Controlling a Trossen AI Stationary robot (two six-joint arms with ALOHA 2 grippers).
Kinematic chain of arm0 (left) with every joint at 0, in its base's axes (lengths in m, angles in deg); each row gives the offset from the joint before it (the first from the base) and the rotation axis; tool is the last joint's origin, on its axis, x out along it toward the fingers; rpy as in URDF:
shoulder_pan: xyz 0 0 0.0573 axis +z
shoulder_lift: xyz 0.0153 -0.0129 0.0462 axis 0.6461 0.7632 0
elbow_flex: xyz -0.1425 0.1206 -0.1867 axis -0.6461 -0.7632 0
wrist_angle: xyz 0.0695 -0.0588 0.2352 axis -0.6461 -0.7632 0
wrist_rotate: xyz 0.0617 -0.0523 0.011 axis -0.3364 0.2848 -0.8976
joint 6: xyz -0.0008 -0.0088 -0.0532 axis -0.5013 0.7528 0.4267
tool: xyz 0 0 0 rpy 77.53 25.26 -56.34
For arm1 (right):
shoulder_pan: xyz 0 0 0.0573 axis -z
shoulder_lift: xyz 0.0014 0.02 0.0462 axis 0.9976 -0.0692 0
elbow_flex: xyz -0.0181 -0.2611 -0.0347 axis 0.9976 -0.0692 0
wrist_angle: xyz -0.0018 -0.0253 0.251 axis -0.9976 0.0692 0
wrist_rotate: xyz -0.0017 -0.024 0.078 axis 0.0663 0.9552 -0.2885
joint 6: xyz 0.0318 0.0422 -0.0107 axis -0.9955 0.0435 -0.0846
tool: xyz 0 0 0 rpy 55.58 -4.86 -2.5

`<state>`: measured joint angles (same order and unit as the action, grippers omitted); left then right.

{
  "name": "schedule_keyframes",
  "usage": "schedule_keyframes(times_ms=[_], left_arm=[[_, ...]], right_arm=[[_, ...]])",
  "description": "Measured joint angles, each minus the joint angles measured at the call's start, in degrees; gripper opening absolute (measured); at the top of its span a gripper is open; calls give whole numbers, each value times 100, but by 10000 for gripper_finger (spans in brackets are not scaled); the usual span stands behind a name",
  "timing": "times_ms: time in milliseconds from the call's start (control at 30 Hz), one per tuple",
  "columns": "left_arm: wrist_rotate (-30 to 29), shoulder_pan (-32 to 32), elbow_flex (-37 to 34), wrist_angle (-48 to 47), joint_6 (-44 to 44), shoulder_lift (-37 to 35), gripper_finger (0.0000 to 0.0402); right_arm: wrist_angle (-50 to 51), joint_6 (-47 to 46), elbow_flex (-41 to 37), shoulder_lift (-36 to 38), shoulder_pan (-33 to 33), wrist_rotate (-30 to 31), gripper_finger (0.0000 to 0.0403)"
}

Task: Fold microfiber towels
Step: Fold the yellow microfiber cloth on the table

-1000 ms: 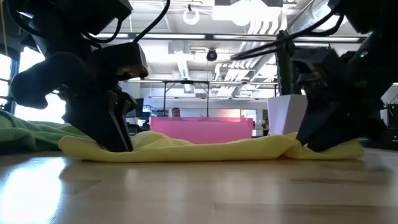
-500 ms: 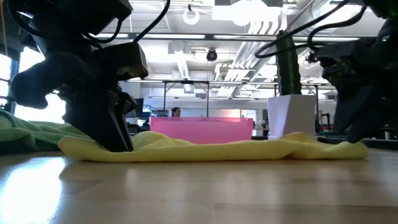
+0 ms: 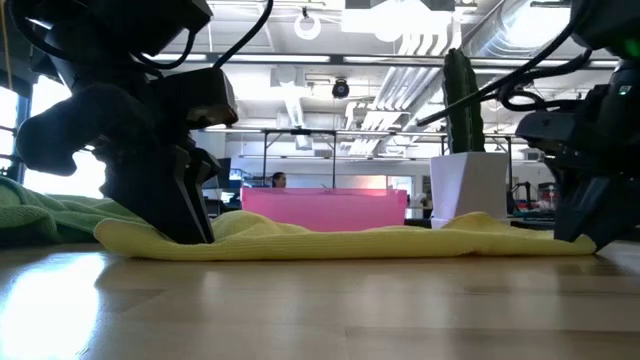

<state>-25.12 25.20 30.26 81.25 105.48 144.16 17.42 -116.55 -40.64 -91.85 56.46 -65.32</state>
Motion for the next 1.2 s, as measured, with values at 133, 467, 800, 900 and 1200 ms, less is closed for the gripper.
schedule_keyframes(times_ms=[133, 467, 800, 900, 1200], left_arm=[[-24, 0, 0, 14, -4, 4, 74], [-50, 0, 0, 24, -9, 7, 74], [-35, 0, -1, 194, 1, 24, 74], [-31, 0, 104, 210, -11, 38, 74], [55, 2, 513, -182, -68, 66, 74]], right_arm=[[-140, -7, 4, -100, -1, 61, 147], [-394, -122, -15, -139, -12, 349, 87], [-6, -114, 4, -134, -8, 224, 6], [222, -110, 13, -105, -1, 40, 2], [1197, -139, -22, 344, -8, -338, 1]])
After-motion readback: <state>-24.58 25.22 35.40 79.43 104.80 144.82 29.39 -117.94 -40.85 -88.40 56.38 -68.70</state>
